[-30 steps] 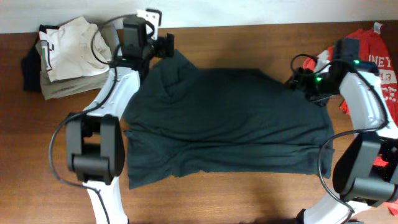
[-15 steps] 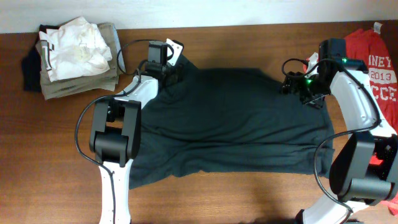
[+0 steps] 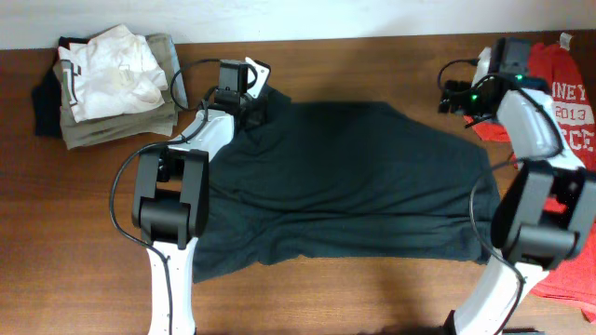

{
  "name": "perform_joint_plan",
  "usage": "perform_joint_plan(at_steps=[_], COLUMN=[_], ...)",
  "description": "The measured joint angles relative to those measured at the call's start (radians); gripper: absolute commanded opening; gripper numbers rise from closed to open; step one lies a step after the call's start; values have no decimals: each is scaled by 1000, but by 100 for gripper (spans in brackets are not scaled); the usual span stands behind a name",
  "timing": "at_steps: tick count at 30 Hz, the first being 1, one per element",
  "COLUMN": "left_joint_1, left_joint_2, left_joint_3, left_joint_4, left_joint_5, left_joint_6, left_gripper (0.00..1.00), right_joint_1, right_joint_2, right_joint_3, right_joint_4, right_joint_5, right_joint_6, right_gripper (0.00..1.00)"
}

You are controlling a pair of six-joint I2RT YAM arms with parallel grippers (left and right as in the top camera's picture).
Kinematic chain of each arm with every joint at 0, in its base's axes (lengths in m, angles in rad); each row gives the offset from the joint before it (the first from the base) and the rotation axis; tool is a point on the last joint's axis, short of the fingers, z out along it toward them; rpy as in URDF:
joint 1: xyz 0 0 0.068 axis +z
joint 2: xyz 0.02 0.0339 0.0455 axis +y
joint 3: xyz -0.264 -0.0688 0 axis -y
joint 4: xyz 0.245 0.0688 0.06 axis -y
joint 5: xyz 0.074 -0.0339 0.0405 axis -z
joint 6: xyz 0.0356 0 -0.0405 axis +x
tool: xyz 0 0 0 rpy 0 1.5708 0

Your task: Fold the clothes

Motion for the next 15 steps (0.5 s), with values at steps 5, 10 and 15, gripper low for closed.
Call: perform_joint_plan(at_steps=[5, 10, 15], left_joint_1=[0, 1, 2], left_joint_2=[-1, -1, -1], left_joint_3=[8, 10, 10], left_joint_4=[-27, -33, -34], left_joint_5=[-6, -6, -7], left_joint_6=[0, 0, 0], left_gripper=[1, 2, 4], right_joint_1=[5, 21, 101], right_joint_2=[105, 142, 145], right_joint_3=[0, 15, 21], right_joint_4=[20, -7, -51], right_joint_5=[-31, -31, 31], right_joint_6=[-14, -47, -60], right_gripper=[89, 76, 82])
